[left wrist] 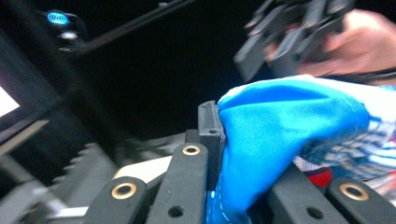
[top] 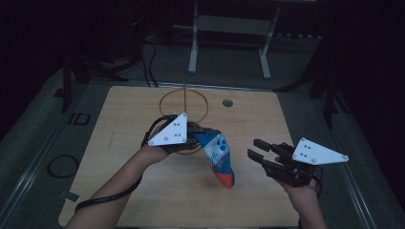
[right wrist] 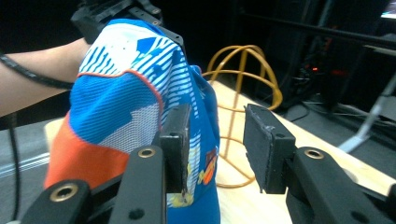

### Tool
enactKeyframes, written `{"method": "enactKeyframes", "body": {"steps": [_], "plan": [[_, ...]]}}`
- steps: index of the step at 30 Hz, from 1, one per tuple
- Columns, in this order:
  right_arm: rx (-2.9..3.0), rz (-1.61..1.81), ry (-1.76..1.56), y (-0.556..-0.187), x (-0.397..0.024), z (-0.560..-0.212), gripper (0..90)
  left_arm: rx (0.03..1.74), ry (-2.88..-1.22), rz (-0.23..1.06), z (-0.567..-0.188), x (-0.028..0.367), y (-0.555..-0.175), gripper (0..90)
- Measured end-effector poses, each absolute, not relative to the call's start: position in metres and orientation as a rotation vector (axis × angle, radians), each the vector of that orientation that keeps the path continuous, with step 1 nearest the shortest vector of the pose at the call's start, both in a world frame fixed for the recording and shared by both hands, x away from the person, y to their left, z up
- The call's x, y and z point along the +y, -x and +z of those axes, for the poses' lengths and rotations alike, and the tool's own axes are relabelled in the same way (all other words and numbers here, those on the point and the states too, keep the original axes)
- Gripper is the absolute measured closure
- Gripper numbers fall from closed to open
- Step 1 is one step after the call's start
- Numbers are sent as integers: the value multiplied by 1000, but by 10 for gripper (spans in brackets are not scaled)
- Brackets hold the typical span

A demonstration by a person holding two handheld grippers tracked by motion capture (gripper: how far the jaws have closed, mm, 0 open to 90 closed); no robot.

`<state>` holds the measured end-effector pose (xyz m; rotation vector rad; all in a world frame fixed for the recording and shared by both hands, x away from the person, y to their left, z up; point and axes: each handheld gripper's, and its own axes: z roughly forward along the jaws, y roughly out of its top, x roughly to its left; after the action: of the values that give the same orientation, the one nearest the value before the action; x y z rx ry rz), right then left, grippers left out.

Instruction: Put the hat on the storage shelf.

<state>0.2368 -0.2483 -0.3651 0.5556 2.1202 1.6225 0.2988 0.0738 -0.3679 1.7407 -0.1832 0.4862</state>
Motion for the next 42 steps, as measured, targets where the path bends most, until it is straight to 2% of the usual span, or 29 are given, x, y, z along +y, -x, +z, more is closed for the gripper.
{"method": "enactKeyframes", "body": {"steps": [6, 17, 19, 27, 34, 42], "plan": [[2199, 1644, -522, -237, -233, -372, 604, -325, -1650, 312, -368, 81, -297, 882], [2315, 1745, -387, -237, -213, -378, 564, -372, -1645, 315, -363, 73, -290, 883], [2306, 1717, -381, -237, -209, -378, 583, -382, -1639, 319, -362, 72, -289, 884], [2340, 1699, -351, -241, -205, -377, 886, -373, -1649, 300, -365, 74, -291, 883], [2313, 1626, -367, -237, -205, -374, 892, -356, -1680, 298, -366, 77, -293, 877], [2276, 1630, -383, -237, -216, -364, 892, -270, -1777, 317, -360, 85, -288, 753]]}}
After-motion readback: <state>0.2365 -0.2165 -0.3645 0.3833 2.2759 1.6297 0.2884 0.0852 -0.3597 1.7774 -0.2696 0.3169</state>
